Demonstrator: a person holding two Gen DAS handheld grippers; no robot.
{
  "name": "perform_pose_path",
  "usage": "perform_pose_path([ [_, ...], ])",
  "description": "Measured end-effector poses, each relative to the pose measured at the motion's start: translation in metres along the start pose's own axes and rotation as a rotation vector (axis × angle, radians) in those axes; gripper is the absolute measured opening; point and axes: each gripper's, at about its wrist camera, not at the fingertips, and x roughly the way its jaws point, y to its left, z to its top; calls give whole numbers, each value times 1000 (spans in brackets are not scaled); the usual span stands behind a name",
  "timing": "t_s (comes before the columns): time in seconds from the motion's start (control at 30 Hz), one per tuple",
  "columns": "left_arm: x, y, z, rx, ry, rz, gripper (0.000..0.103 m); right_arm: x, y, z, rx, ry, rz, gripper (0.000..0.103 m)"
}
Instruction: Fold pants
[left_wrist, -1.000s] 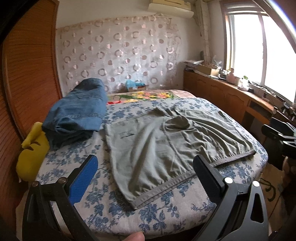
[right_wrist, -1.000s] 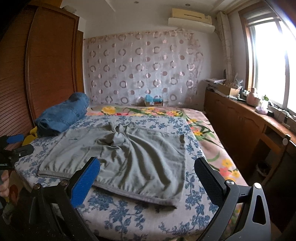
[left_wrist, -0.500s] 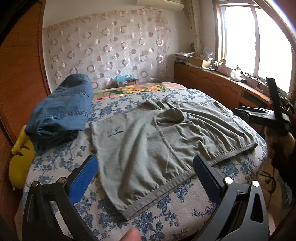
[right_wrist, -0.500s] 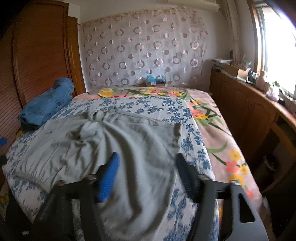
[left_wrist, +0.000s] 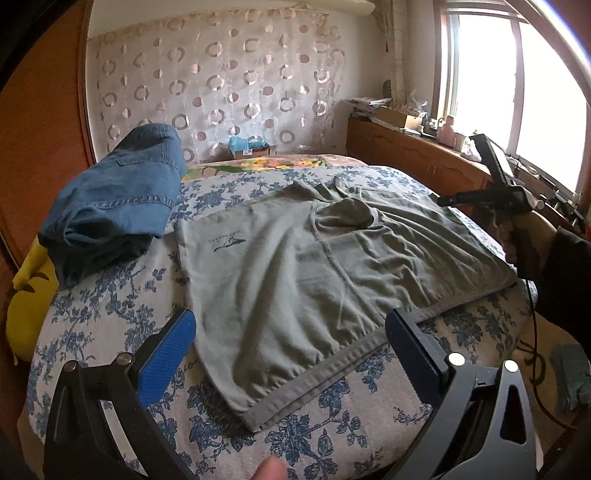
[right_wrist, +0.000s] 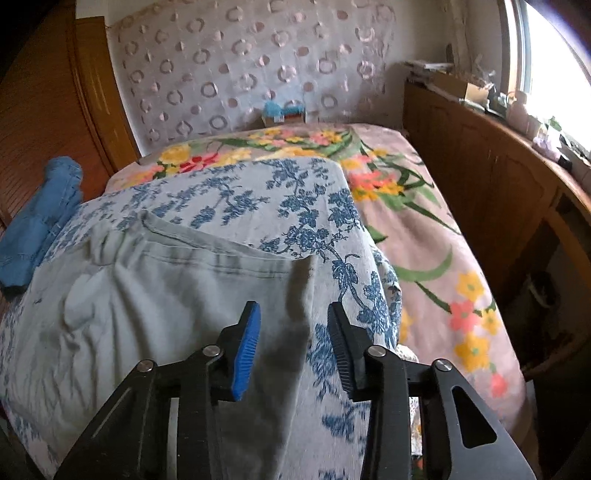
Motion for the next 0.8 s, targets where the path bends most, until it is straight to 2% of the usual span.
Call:
perform_pose_path([
  [0.2, 4, 2, -4, -11, 17, -8, 103, -10, -7, 10, 29, 36, 23, 22],
  [0.5, 2, 2, -5, -4, 17, -2, 103, 12, -14, 35, 10, 50, 27, 2],
  [0.7, 2, 8, -6, -10, 22, 10, 103, 18, -15, 39, 23, 17, -74, 2],
  [0.8, 3, 13, -8, -18, 30, 13, 103, 18, -9, 39, 23, 13, -79, 2],
])
